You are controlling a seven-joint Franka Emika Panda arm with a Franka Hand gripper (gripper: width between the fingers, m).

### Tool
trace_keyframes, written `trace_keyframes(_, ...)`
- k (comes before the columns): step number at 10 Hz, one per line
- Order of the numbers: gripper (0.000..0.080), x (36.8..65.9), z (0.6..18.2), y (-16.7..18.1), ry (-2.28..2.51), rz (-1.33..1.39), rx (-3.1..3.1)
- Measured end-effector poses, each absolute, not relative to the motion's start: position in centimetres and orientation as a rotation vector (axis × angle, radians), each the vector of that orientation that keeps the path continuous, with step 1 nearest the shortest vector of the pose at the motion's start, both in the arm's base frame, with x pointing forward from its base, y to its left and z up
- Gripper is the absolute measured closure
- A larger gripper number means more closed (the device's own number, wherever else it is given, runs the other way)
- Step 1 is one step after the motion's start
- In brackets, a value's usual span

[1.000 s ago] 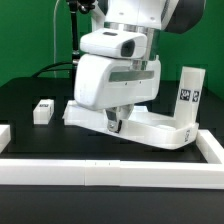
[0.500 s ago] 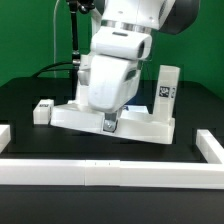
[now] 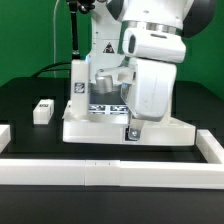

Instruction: Assemble desk

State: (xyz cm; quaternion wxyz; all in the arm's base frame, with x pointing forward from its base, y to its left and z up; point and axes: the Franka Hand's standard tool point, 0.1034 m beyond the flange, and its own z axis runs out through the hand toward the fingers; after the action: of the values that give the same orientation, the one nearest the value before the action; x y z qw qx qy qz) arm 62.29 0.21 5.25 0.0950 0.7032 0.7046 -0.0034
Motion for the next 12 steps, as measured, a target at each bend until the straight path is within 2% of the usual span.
trace_keyframes(4, 0.0742, 62.1, 4.9, 0.7, 1.992, -0.027, 2.191)
trace_keyframes(7, 0.0741, 63.7, 3.5, 3.0, 1.884, -0.063, 2.285)
trace_keyframes(12, 0.0741, 64.4, 2.7, 3.1, 1.929, -0.076, 2.209)
